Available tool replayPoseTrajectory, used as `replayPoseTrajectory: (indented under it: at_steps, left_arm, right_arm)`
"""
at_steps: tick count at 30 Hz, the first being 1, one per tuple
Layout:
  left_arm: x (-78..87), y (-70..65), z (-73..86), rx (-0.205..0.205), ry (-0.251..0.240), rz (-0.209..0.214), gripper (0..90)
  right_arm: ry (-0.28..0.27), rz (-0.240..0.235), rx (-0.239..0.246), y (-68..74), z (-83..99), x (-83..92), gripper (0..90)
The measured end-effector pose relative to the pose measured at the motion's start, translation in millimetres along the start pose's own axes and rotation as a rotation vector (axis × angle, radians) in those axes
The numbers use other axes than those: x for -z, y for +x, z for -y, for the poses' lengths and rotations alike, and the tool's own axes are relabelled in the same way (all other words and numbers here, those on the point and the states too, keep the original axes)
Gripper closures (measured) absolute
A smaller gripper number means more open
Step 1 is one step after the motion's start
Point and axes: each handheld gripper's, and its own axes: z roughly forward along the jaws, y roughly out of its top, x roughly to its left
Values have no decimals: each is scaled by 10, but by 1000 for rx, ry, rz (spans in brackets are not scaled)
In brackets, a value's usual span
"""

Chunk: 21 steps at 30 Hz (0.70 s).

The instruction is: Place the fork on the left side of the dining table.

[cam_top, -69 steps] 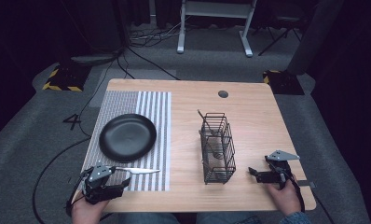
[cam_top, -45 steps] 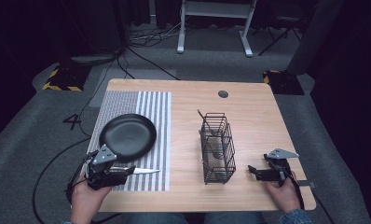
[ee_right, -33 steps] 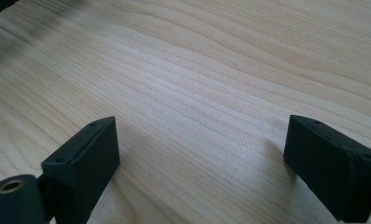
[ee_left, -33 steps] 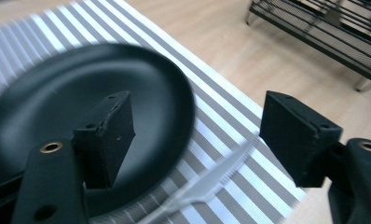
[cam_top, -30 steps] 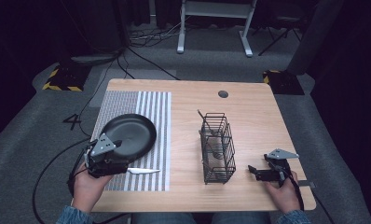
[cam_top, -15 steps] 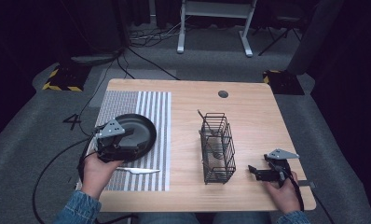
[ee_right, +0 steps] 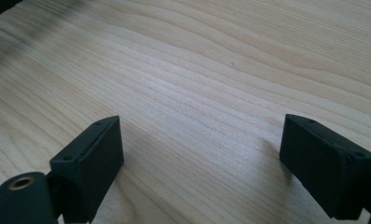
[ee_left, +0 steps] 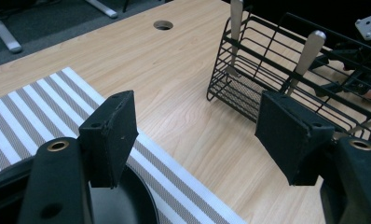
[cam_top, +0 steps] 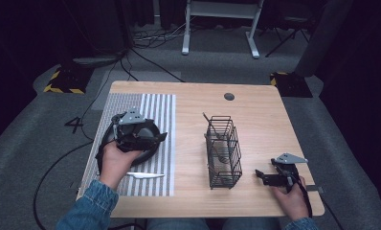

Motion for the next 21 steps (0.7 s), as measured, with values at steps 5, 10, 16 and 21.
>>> replayPoseTrajectory:
  at_steps: [5, 10, 16, 21]
  left_arm:
    - [-96, -46, -151, 0, -13, 8, 297]
    - [-228, -96, -265, -3, -15, 18, 297]
    - [-373, -126, -354, 12, -27, 45, 297]
    - [-518, -135, -442, 21, -37, 49, 302]
  right_arm:
    - [0, 0, 0, -1, 0, 0, 138]
    - [0, 0, -1, -1, 0, 1, 140]
    - [-2, -2, 1, 2, 3, 5, 150]
    - [-2, -2, 1, 1, 3, 5, 150]
